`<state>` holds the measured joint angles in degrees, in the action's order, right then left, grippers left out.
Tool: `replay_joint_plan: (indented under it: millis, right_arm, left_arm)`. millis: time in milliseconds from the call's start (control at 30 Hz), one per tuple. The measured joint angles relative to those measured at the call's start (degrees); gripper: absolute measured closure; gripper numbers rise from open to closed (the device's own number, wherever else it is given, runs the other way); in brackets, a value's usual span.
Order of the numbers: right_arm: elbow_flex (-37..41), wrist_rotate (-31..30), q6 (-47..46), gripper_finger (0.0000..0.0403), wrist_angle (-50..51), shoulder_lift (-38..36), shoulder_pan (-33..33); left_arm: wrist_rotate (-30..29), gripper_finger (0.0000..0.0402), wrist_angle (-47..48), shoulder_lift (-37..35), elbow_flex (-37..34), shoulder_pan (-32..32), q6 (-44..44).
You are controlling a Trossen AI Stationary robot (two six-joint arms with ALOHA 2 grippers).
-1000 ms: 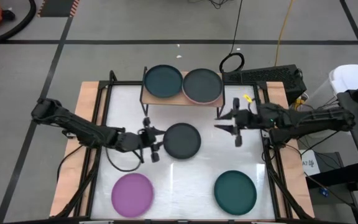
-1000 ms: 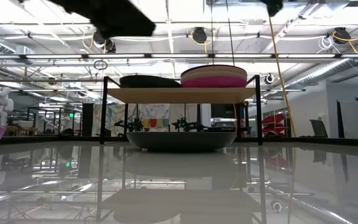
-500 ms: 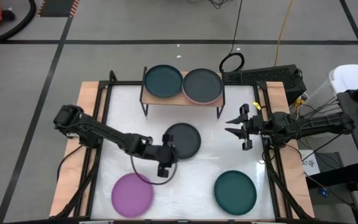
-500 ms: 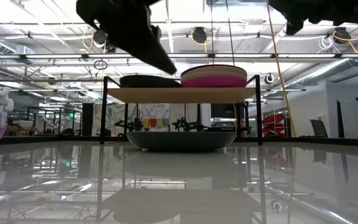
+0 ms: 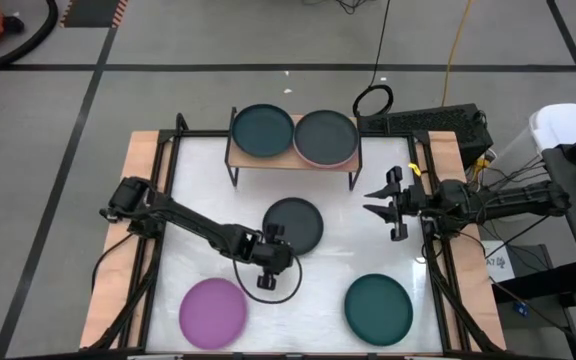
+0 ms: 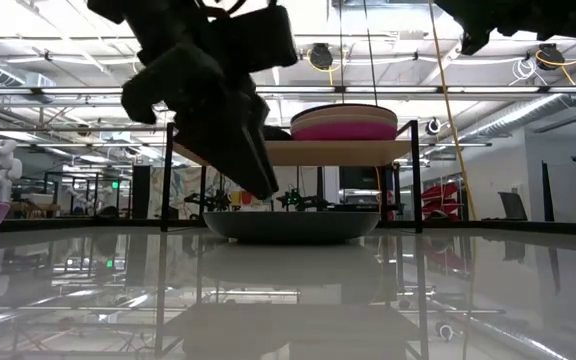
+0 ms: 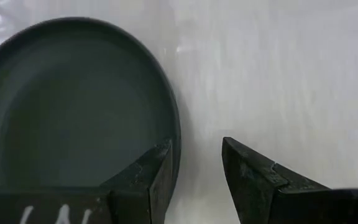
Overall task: Place and stack plates onto a shelf
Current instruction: Stack the black plate on top of the dark green plate on the shelf
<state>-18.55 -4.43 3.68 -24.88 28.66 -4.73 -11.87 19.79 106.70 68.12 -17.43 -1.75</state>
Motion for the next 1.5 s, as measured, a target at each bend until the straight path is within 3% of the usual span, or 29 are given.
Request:
replay_joint_plan:
  millis: [267,400,500,667,767,833,1033,1133,1333,1500]
  right_arm:
    - [0.0,0.0,-0.55,0.0292,0.34,0.01,0.0]
    - [0.0,0.0,-1.62,0.0292,1.13,0.01,0.0]
    - [0.0,0.0,-1.62,0.0292,1.29,0.03,0.0]
    - [0.0,0.0,-1.58,0.0292,1.31,0.03,0.0]
    - [0.0,0.0,-1.57,0.0292,1.58,0.03,0.0]
    - [0.0,0.0,-1.55,0.0292,1.61,0.03,0.0]
    - [0.0,0.0,-1.55,0.0292,1.78,0.03,0.0]
    - [0.0,0.0,-1.55,0.0292,2.01,0.03,0.0]
    - [0.0,-0.02,-1.54,0.0292,2.01,0.14,0.0]
    - [0.0,-0.15,-1.53,0.0292,1.75,0.14,0.0]
  left_arm:
    - [-0.85,0.0254,-0.31,4.76,0.0,0.15,-1.31]
    - [-4.75,0.0257,-0.5,5.44,0.0,0.04,-2.44]
    - [-6.55,0.0288,-0.19,5.22,-0.04,0.17,-2.71]
    - [-7.38,0.0384,-0.17,3.84,0.96,0.15,-0.84]
    - [-7.76,0.0388,1.41,1.89,2.46,-0.04,0.85]
    - [-10.67,0.0389,2.95,-0.23,3.64,-0.19,2.21]
    - [-26.89,0.039,10.61,-9.16,4.96,-0.13,8.51]
    - [-31.55,0.0391,10.82,-14.83,4.96,1.25,13.16]
    - [-30.6,0.0391,10.42,-25.18,5.01,10.18,22.43]
    - [-17.64,0.0392,12.25,-27.87,5.07,21.66,25.93]
